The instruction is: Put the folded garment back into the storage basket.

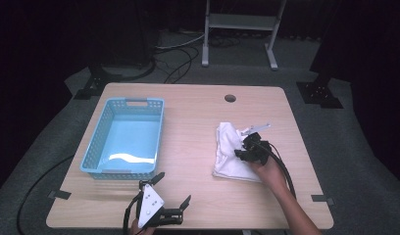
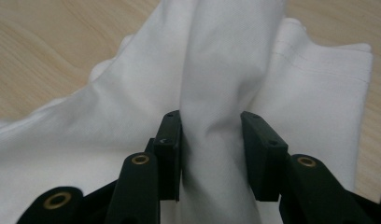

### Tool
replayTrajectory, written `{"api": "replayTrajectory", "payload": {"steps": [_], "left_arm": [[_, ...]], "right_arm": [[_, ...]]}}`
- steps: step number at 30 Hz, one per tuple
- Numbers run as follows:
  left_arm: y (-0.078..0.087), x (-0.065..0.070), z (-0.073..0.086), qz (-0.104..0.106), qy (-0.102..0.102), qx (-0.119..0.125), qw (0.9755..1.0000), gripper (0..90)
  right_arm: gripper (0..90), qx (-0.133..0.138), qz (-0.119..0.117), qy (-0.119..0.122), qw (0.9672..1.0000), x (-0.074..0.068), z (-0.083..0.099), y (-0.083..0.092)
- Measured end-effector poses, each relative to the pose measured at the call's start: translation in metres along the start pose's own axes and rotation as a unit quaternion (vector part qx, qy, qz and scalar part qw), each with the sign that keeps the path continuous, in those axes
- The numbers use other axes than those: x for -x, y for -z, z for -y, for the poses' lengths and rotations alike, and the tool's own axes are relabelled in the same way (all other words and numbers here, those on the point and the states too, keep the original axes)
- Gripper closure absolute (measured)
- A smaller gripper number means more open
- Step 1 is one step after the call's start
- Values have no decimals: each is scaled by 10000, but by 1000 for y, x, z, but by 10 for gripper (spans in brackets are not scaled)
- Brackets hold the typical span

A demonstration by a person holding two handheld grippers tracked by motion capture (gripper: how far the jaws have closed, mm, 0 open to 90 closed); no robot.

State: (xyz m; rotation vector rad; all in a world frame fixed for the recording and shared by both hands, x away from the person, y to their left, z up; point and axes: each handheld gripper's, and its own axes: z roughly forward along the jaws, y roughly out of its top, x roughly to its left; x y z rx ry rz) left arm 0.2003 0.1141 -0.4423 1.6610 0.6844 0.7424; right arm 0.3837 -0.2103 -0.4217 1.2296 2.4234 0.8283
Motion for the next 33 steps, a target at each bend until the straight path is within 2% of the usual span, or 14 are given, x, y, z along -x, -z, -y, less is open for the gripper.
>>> {"api": "replayTrajectory", "payload": {"steps": [10, 14, 15, 17, 23, 25, 29, 33], "left_arm": [[0, 0, 0, -6, -3, 3, 10000, 0], [0, 0, 0, -3, -3, -3, 10000, 0], [0, 0, 0, -4, -4, -1, 10000, 0], [0, 0, 0, -6, -11, 1, 10000, 0], [0, 0, 0, -3, -13, 6, 10000, 0], [0, 0, 0, 8, 0, 16, 10000, 0], [0, 0, 0, 17, 6, 19, 10000, 0], [0, -1, 0, 44, 25, 6, 10000, 1]], "right_arm": [[606, 21, 52, 73, 10000, -1, 0, -1], [641, 23, 15, 90, 10000, -1, 0, 0], [692, 19, 1, 151, 9999, -4, 0, 0], [714, 13, 8, 174, 9998, -5, 0, 0], [738, 32, -14, 112, 9999, -5, 0, 0], [740, 17, -95, 111, 9999, -3, 0, 1], [750, 47, -329, -193, 9993, 5, 1, 6], [756, 190, -482, -351, 9980, 10, 1, 14]]}}
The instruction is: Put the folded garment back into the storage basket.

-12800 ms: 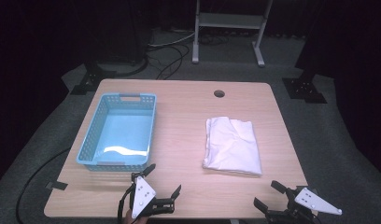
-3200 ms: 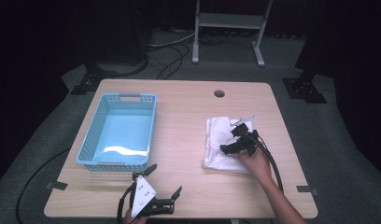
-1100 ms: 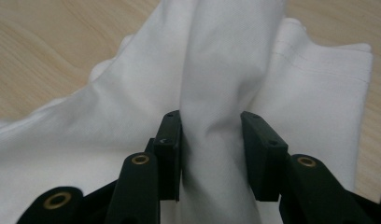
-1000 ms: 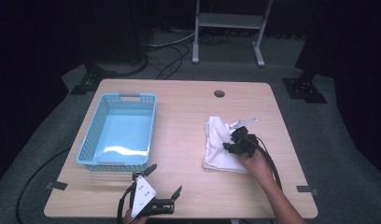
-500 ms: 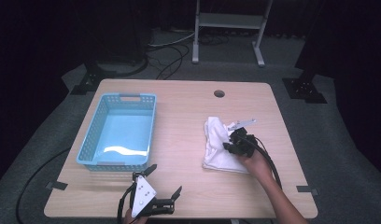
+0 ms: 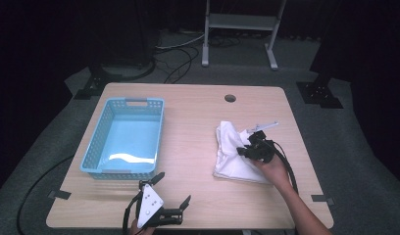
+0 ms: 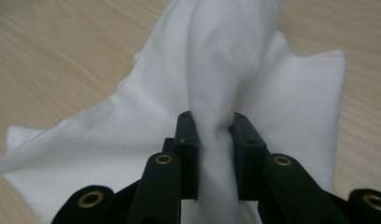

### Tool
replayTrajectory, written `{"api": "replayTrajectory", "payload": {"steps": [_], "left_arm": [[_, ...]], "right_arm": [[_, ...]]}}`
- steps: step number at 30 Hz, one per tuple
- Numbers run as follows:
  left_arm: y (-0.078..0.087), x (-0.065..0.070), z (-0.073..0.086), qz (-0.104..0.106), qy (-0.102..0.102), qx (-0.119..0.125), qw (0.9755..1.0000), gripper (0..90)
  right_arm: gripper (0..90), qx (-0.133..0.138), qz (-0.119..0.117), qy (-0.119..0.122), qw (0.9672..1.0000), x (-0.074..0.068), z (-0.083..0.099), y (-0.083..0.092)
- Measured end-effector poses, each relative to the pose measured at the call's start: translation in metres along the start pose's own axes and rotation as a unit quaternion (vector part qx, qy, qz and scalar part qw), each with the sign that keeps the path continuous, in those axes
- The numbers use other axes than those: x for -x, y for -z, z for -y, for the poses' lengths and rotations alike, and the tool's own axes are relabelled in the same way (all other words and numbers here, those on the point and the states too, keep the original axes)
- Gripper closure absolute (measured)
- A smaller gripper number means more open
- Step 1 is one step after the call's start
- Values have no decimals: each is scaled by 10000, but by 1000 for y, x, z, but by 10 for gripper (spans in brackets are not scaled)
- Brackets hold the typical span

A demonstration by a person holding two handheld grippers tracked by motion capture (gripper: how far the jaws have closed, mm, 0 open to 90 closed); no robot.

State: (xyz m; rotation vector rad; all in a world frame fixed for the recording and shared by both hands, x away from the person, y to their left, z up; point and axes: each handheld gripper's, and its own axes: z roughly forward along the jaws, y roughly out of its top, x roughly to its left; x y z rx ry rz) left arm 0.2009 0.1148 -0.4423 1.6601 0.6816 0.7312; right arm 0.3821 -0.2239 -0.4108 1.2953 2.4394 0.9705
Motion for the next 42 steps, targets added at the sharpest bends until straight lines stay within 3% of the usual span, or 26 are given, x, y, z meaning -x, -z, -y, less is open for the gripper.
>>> {"api": "replayTrajectory", "payload": {"steps": [4, 12, 21, 33, 42], "left_arm": [[0, 0, 0, 3, 8, -16, 10000, 0], [0, 0, 0, 13, -7, -37, 10000, 0], [-1, 0, 0, 25, -11, -41, 10000, 0], [-1, 0, 0, 26, -19, -48, 10000, 1], [0, -1, 0, 19, 8, -34, 10000, 0]], "right_arm": [[759, 114, -28, -34, 9999, 1, -5, 12], [758, 609, -156, -196, 9978, -3, -23, 45], [757, 889, -529, -470, 9935, -7, -36, 60], [756, 1181, -671, -468, 9896, -24, -64, 76], [756, 1359, -758, -548, 9863, -31, -71, 80]]}}
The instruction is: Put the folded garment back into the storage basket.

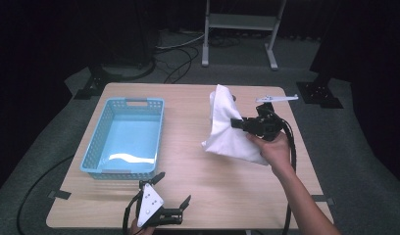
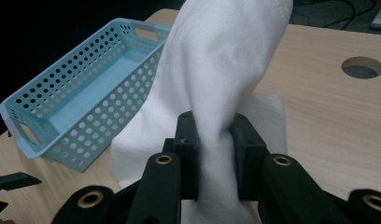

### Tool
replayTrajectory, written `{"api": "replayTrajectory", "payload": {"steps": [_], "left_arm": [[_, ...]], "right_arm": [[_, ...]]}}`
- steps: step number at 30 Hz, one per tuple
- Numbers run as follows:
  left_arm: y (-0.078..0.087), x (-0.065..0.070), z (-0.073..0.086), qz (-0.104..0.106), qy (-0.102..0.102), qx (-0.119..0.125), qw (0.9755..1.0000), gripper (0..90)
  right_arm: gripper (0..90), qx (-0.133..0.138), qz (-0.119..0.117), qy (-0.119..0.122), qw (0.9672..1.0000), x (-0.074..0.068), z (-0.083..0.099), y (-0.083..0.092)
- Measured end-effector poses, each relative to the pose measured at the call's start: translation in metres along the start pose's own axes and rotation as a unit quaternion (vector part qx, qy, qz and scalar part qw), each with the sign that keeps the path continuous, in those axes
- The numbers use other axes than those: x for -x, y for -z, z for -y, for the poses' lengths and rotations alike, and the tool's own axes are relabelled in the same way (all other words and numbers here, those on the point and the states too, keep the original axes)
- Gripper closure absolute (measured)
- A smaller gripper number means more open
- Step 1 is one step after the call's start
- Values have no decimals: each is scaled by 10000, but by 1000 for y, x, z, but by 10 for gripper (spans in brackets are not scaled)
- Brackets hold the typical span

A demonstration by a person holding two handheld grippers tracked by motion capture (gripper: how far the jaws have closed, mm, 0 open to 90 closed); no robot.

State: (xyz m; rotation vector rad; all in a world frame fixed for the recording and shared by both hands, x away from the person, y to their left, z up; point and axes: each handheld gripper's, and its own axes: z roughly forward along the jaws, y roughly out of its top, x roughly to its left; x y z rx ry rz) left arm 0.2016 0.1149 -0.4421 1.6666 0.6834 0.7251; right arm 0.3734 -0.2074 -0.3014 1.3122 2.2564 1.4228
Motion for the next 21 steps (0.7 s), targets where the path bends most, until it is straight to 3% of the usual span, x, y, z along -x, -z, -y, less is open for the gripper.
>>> {"api": "replayTrajectory", "payload": {"steps": [8, 21], "left_arm": [[0, 0, 0, -31, -20, 1, 10000, 0], [0, 1, 0, -71, -51, 2, 10000, 0]], "right_arm": [[756, 1, -158, -137, 9998, -4, 0, 1], [754, 261, -423, -422, 9979, -7, 6, 8]]}}
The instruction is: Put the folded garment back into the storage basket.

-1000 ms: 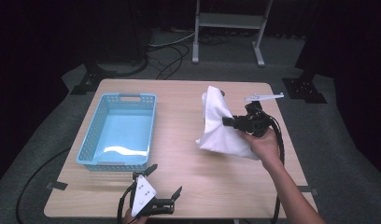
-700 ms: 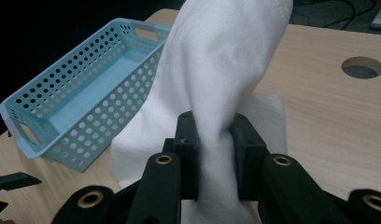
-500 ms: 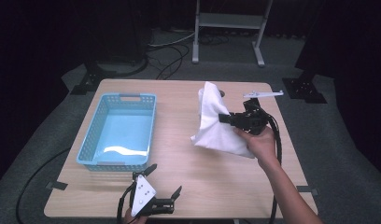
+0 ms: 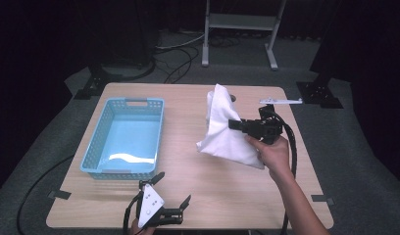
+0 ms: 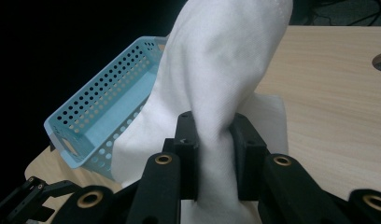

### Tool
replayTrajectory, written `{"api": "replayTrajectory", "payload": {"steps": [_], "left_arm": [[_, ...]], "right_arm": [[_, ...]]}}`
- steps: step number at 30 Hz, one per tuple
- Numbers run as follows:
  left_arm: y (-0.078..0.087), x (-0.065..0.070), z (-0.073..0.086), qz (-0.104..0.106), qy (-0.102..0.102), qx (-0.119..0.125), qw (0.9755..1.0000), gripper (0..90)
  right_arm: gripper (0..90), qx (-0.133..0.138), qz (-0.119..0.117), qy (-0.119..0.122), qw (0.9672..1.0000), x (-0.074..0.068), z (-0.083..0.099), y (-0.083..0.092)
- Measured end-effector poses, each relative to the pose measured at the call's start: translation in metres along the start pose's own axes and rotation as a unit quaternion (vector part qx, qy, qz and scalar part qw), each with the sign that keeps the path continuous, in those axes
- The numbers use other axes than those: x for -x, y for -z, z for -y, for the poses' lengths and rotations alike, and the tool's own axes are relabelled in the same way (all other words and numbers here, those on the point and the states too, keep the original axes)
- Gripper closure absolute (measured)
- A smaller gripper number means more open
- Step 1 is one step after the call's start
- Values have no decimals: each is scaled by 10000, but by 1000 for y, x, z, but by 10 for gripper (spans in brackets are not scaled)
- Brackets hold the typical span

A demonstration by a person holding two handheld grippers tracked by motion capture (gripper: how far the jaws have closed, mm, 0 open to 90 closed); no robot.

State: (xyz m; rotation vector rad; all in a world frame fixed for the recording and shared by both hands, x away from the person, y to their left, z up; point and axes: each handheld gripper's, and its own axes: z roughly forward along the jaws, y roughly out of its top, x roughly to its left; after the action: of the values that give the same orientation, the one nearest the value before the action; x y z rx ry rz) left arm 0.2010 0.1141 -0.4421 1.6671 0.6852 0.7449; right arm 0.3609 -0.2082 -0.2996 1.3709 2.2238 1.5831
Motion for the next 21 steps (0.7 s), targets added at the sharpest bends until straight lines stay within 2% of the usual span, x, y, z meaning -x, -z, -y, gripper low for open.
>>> {"api": "replayTrajectory", "payload": {"steps": [8, 21], "left_arm": [[0, 1, 0, -14, -31, 16, 10000, 0], [1, 1, 0, -81, -39, 3, 10000, 0]], "right_arm": [[754, 137, 5, -177, 9997, 7, 6, 6], [752, 130, -166, -328, 9992, 8, 6, -4]]}}
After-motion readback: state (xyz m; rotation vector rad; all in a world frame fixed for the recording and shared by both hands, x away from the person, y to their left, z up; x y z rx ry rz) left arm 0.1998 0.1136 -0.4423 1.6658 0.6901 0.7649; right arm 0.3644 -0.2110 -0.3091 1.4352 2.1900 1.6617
